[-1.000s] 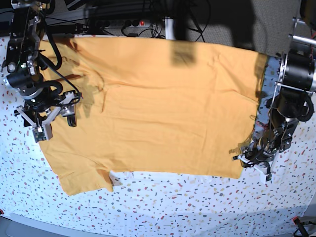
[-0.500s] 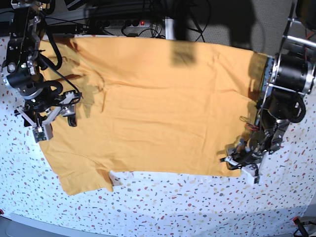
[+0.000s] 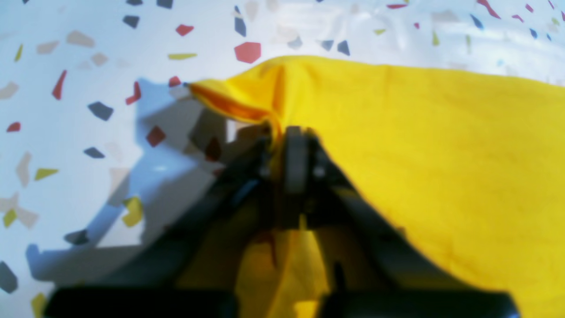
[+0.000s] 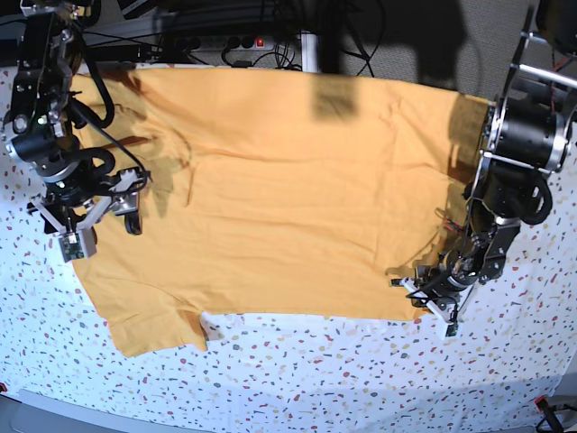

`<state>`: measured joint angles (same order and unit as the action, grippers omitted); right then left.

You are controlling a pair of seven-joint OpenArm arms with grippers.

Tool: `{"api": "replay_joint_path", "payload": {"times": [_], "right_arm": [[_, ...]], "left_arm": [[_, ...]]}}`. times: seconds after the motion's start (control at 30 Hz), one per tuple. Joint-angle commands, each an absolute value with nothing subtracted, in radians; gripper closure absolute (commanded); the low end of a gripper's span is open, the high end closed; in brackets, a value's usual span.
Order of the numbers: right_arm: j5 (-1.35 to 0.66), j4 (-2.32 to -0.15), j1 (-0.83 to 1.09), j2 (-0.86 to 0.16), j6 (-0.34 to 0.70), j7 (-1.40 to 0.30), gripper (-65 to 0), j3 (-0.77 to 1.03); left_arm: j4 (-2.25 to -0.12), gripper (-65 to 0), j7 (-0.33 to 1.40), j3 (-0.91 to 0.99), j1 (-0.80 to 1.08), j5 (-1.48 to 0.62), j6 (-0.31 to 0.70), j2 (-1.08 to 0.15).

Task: Fold the T-shirt properly
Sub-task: 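Grasp the side edge near the hem with the left gripper, then grasp the opposite side edge near the hem with the right gripper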

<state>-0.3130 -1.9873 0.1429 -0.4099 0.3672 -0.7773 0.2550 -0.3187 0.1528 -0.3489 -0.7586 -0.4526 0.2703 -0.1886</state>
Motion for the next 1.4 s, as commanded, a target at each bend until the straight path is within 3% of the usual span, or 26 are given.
{"api": "replay_joint_path", "payload": {"times": [0.0,0.23,0.5,0.67,0.8,1.0,1.37], "right_arm": [[-0.315,-1.991,0.118,-0.424,0.363,-0.752,-41.8,0.263],[-0.314,-1.765,-0.058,-0.424,0.363,-0.754,-41.8,0.262],[-0.314,-1.164,-0.442,-0.474,0.42,-0.748,-41.8,0.262],[-0.299,-0.761,-0.67,-0.515,0.43,-0.632,-41.8,0.263],[-0.159,-0.541,-0.764,-0.517,0.43,-0.546,-41.8,0.262],[-0.025,-0.481,-0.747,-0.517,0.43,-0.48,-41.8,0.262],[-0.059,-0.481,-0.698,-0.515,0.49,-0.469,-41.7,0.262]], "left_arm": [[-0.334,0.0,0.119,-0.346,-0.798,-0.46,0.273,-0.2],[-0.334,0.0,0.133,-0.346,-0.798,-0.46,0.273,-0.2],[-0.334,0.0,0.134,-0.346,-0.798,-0.46,0.274,-0.2],[-0.334,0.0,0.141,-0.346,-0.798,-0.46,0.273,-0.2],[-0.334,0.0,0.146,-0.346,-0.798,-0.46,0.274,-0.2],[-0.334,0.0,0.156,-0.346,-0.798,-0.46,0.274,-0.2],[-0.334,0.0,0.156,-0.346,-0.798,-0.46,0.274,-0.2]]}}
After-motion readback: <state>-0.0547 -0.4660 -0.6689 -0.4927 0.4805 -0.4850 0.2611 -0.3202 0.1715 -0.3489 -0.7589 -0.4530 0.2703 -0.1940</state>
